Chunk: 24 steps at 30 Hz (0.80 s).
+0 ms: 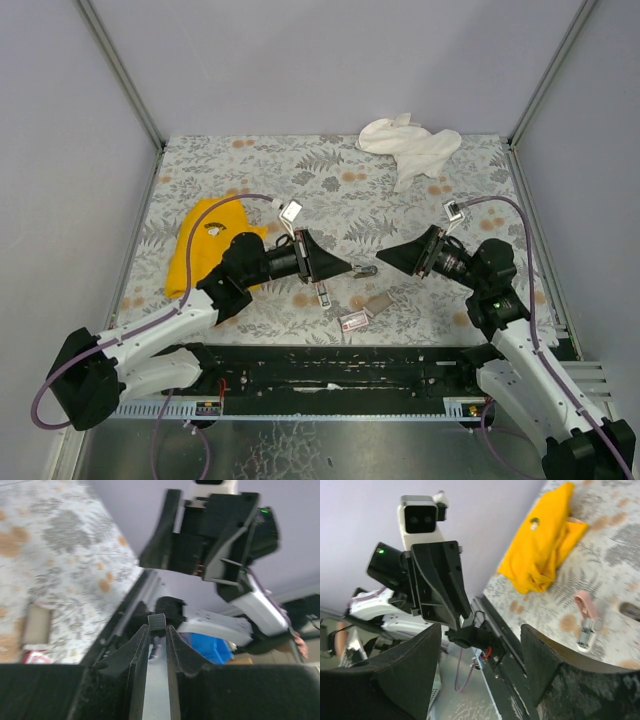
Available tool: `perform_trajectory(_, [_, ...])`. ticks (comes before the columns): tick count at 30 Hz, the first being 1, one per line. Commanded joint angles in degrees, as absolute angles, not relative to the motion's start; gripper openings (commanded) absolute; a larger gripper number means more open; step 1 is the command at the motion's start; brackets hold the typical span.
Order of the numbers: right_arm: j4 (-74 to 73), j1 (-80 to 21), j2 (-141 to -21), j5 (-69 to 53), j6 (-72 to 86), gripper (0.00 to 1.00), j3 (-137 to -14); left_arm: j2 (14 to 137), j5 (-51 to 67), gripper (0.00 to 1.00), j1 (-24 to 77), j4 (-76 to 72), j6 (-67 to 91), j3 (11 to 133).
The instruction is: Load the staples into the stapler
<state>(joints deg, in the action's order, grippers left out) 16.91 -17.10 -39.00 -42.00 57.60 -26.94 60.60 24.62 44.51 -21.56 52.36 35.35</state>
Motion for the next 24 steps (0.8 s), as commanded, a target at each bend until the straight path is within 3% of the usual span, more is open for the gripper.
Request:
perform_trajectory(1, [33.76, -21.16, -41.08, -43.93, 64.37, 0.71, -27.85, 59.97, 35.14, 0.18, 43.9, -40.42, 61.14, 34.01])
perform_trajectory(6, [39.59, -30.15, -44.47, -38.8, 64.13, 0.7, -29.59, 60.58, 35.93, 0.18, 43.86, -45.22, 63.74, 34.25])
perform_trajectory(24, [45.85, -31.28, -45.61, -38.35, 67.31, 0.44, -29.0, 61.15, 34.3, 0.17, 43.87, -45.25, 64.42, 34.08])
